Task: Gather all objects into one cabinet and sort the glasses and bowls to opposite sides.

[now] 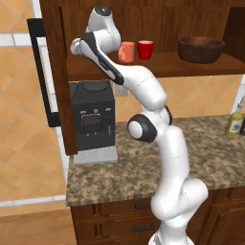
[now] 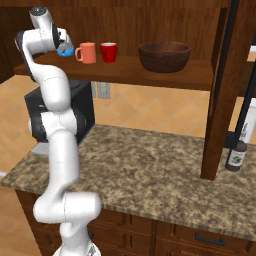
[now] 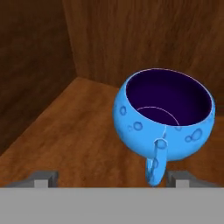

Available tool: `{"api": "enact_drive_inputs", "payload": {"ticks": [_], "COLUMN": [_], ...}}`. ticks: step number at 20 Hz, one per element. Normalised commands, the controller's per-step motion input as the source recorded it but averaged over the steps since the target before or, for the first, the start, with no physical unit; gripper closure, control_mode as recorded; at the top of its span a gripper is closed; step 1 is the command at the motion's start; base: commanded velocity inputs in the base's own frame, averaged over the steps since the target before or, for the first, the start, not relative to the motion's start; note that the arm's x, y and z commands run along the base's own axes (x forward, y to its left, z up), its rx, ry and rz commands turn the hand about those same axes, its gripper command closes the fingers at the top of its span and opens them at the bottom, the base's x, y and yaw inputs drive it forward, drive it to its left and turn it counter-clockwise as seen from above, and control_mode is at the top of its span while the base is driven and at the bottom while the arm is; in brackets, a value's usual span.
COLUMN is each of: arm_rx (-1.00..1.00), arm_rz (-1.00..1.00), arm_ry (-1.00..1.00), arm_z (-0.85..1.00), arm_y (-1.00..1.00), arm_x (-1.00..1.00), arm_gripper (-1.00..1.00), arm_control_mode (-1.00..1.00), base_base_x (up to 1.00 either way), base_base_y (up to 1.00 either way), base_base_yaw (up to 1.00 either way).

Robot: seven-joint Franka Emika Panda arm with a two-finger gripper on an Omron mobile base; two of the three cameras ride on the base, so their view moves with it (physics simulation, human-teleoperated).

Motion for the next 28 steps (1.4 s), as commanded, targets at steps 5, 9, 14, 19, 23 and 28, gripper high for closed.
{"api": "enact_drive_inputs", "payload": {"ticks": [5,9,14,19,23,28], "arm_rx": [0.04,0.05,0.01,0.02,0.03,0.02], "arm_rz": [0.00,0.00,-0.03,-0.07,-0.06,-0.01], "arm_ry": [0.18,0.03,0.01,0.00,0.00,0.00], "arm_z": [-0.09,-0.38,-0.73,-0.82,-0.12,0.28], "arm_y": [0.02,0.00,0.07,0.11,0.00,0.00], "arm_x": [-0.34,-0.28,-0.46,-0.30,-0.48,-0.79], "arm_gripper": [-1.00,-1.00,-1.00,-1.00,-1.00,-1.00], "arm_control_mode": [-1.00,-1.00,-1.00,-1.00,-1.00,-1.00], "base_base_x": [0.00,0.00,0.00,0.00,0.00,0.00], "base_base_y": [0.00,0.00,0.00,0.00,0.00,0.00], "base_base_yaw": [0.00,0.00,0.00,0.00,0.00,0.00]}}
